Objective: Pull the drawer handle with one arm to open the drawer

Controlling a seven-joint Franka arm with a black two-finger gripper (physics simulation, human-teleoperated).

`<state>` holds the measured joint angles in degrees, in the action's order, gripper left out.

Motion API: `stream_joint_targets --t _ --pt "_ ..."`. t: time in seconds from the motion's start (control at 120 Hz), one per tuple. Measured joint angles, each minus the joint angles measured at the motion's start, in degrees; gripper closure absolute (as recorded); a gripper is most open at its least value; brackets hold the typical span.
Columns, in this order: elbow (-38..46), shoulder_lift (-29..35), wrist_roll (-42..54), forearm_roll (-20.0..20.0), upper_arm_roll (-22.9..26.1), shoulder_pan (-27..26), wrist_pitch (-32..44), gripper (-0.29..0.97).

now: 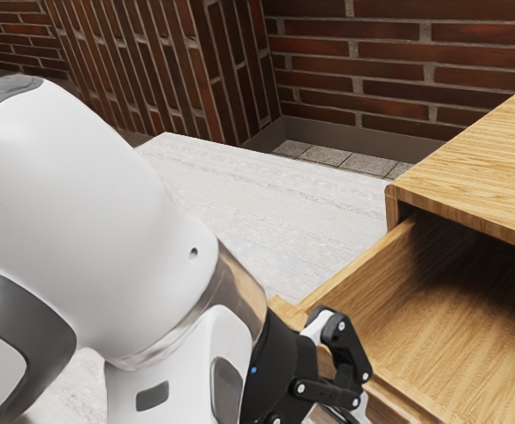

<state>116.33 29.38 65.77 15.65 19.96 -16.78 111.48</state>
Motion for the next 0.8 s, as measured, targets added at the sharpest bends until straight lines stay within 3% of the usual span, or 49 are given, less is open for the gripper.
stream_joint_targets --t 0.167,0.283,0.417,0.542,0.8 --pt "-1.74 3.36 -0.46 3.74 0.0 0.24 -4.69 0.39" --pt "-13.32 5.1 -1.16 4.24 -0.01 0.42 -12.3 0.29" --pt "-21.96 5.48 -2.16 -0.96 -4.21 1.22 -19.48 0.15" --pt "-25.35 5.52 -2.97 -5.89 -5.09 4.48 -23.69 0.08" --pt "-25.36 5.53 -4.16 -9.08 -5.27 5.02 -27.38 0.02"
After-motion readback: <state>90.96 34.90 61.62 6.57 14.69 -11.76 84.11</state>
